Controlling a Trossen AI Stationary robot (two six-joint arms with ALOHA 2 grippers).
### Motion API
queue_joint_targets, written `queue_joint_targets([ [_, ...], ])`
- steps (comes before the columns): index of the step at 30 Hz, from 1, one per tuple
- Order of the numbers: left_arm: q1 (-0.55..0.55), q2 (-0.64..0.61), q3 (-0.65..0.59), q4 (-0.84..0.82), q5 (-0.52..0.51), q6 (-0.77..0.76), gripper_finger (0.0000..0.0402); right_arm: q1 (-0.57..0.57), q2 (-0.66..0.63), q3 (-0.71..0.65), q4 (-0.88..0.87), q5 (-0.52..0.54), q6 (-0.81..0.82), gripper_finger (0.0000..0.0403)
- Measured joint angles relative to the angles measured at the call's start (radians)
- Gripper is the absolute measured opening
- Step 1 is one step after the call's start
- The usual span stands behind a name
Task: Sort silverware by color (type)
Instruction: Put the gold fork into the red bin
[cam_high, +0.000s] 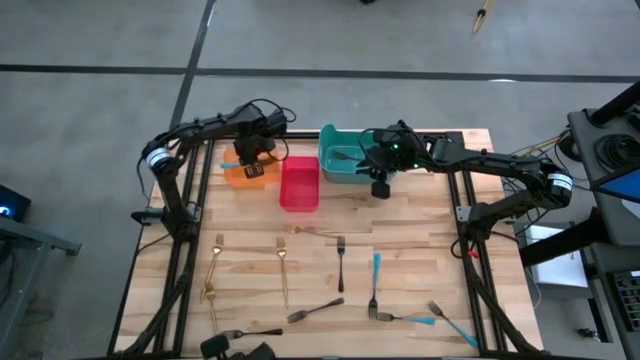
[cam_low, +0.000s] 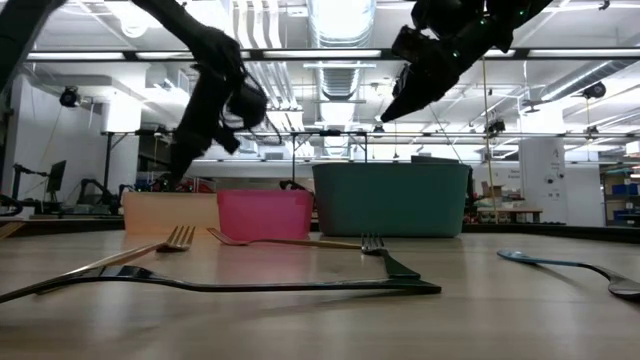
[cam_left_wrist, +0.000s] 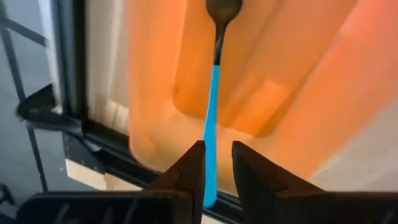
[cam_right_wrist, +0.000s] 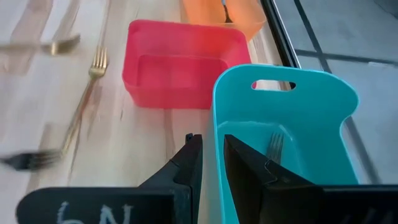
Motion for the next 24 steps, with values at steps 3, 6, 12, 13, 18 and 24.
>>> queue_joint_targets([
  [3,-0.044,-0.092,-0.018,0.004,0.001,-0.08,0.0057,0.009,0.0,0.0,0.001,-0.002,0.128,0.0057],
  [6,-0.113,-0.209,-0.04,0.05,0.022,-0.165,0.0056,0.054,0.008,-0.001,-0.007,-0.004,0.253,0.0057],
  [12,-0.318,-0.47,-0.184,0.383,0.038,-0.282,0.0055,0.168,0.049,-0.007,0.041,0.005,0.359,0.0057],
  [13,-0.358,-0.511,-0.218,0.451,0.038,-0.308,0.0055,0.184,0.058,-0.007,0.055,0.008,0.382,0.0057],
  [18,-0.556,-0.681,-0.399,0.748,0.037,-0.405,0.0055,0.252,0.112,-0.007,0.069,0.008,0.457,0.0057],
  [24,-0.765,-0.787,-0.528,0.832,0.035,-0.631,0.0055,0.317,0.164,-0.007,0.027,-0.011,0.515,0.0057],
])
